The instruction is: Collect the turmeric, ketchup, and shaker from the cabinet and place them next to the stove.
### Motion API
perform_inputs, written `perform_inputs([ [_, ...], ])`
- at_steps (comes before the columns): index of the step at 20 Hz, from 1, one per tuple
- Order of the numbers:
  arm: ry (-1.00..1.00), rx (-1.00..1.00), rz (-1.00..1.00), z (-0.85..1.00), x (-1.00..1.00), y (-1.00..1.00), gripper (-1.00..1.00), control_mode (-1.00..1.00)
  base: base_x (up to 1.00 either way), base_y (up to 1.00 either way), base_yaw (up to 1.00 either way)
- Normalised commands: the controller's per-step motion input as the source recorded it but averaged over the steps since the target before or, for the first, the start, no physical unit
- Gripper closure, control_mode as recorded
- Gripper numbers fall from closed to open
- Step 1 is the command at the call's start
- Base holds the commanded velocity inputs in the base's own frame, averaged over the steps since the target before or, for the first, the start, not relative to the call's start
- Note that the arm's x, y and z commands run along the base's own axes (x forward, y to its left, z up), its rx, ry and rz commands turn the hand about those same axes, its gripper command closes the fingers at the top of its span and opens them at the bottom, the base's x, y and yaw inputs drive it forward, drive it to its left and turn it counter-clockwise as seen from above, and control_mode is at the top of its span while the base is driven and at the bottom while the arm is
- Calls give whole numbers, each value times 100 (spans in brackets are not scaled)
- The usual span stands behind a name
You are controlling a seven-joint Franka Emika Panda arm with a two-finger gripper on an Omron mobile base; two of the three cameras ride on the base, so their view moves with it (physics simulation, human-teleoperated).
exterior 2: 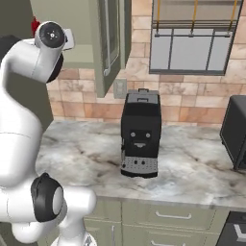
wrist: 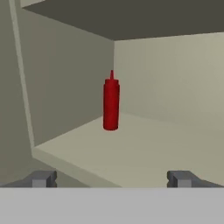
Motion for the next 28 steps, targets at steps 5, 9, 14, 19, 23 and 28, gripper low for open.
perform_inputs([
  [5,1,1,0,4,39,12,-100,-100,0,0,0],
  [9,5,0,0,6,38,12,-100,-100,0,0,0],
  [14,6,0,0,6,37,24,-100,-100,0,0,0],
  [19,9,0,0,8,32,32,-100,-100,0,0,0],
  [23,8,0,0,3,27,40,-100,-100,0,0,0],
  [28,1,0,0,-1,13,4,-100,-100,0,0,0],
])
